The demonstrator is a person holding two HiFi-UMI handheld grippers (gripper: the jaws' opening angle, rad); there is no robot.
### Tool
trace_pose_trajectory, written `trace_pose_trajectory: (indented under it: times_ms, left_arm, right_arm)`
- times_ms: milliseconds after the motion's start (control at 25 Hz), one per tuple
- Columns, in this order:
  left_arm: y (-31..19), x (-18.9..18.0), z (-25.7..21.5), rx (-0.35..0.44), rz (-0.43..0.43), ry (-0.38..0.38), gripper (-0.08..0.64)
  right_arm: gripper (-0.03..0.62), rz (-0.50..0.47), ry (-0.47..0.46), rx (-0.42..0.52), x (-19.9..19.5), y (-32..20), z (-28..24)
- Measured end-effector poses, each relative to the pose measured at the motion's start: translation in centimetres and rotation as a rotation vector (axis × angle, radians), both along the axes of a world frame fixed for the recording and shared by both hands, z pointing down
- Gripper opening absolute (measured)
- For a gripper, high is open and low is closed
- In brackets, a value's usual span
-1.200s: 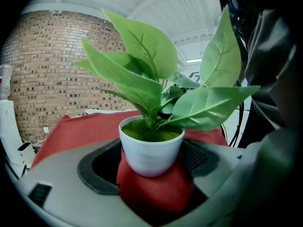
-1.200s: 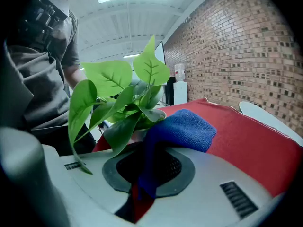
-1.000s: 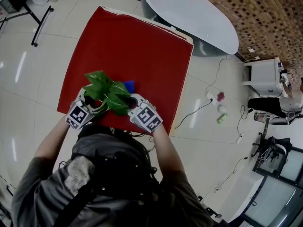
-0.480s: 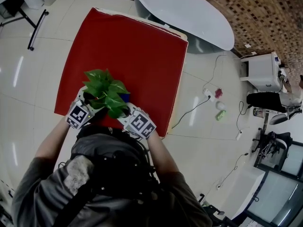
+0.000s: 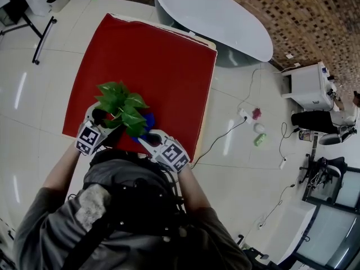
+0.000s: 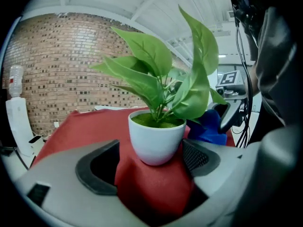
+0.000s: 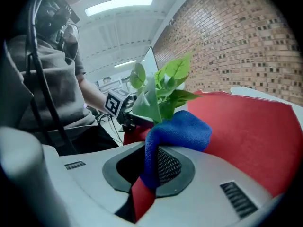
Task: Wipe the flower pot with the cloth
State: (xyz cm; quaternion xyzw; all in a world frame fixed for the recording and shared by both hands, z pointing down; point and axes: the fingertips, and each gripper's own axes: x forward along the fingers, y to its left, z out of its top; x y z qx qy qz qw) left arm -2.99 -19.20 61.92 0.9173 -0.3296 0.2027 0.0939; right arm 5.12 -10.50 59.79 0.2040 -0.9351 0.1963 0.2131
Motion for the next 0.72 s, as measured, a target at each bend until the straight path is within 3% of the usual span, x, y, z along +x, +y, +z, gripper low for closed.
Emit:
trace_pose_trajectory:
  times_ms: [160, 280, 360, 440, 560, 720]
  left_arm:
    - [2.2, -2.7, -0.2, -0.020, -0.199, 0.052, 0.442]
    - [2.8, -4.6, -2.0, -0.004, -0.364, 0.119, 0.431]
    - [3.2, -5.8, -3.2, 0.019, -0.436, 0.119, 0.406]
    - [3.4, -7.0, -4.4, 0.052, -0.495, 0.101, 0.294]
    - [3.8, -8.1, -7.1, 0.102, -0.547, 0.096, 0.249]
    - [4.7, -8.7, -12.3, 0.187, -0.568, 0.136, 0.117]
  right_arm:
    - [0.067, 0.199, -0.047, 0.022, 5.7, 0.7, -0.2]
    - [0.067, 0.337, -0.090, 0.089, 9.7, -0.3, -1.7]
    - [0.067, 0.408, -0.113, 0.135, 11.6, -0.9, -3.0]
    - [0.067, 0.458, -0.136, 0.175, 12.9, -1.5, -4.5]
    - [0.067, 0.509, -0.178, 0.220, 14.0, -2.3, -6.8]
    - [0.066, 0.571, -0.252, 0.281, 14.1, -2.6, -11.8]
